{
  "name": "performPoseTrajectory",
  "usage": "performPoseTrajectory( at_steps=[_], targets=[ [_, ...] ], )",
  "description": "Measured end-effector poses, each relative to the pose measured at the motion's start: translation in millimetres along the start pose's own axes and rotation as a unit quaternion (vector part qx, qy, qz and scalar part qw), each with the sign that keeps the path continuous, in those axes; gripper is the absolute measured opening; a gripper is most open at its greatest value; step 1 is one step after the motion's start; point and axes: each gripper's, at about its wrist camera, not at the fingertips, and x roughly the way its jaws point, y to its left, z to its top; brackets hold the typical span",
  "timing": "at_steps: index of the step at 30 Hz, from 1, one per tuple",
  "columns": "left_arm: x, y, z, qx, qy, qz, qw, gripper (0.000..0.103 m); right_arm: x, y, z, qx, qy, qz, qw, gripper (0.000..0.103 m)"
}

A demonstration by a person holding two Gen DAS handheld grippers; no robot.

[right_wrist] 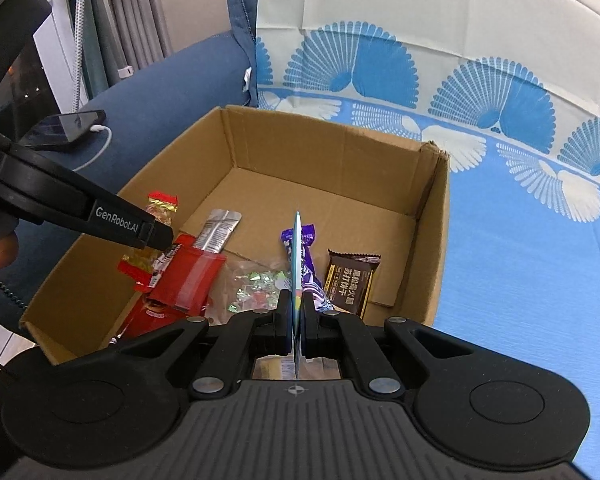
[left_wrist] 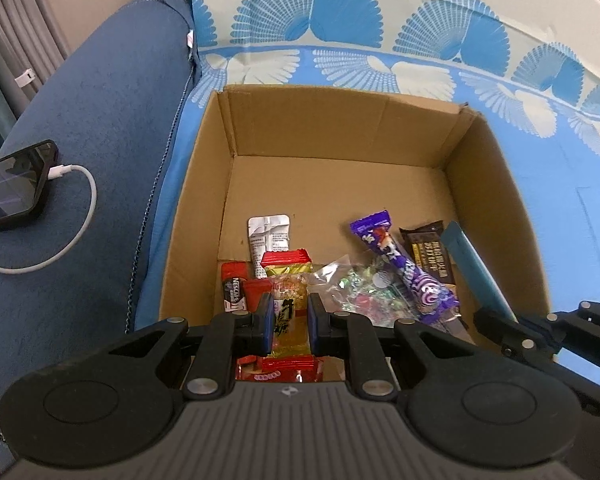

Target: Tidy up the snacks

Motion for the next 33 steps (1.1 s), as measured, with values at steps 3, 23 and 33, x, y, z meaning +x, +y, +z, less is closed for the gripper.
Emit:
performPoseTrajectory(
  at_steps=[3,23,33],
  targets=[
    [4,2,1,0.000,0.002,0.002,1.0000,0.043,5,1,0,-0.004,0.007,-0.001,1.000,0.007],
    [-97,13,-85,-0.046,-0.054,0.024,0.9972,0.103,-93,39,-32,-0.017,-0.039,-0.047,0.998,0.099],
    [-145,-5,-133,-0.031,-0.070,0.048,0.9959,0.103,-146,52,-68,0.020,-0.074,-0.080,0.994,0.101]
  ],
)
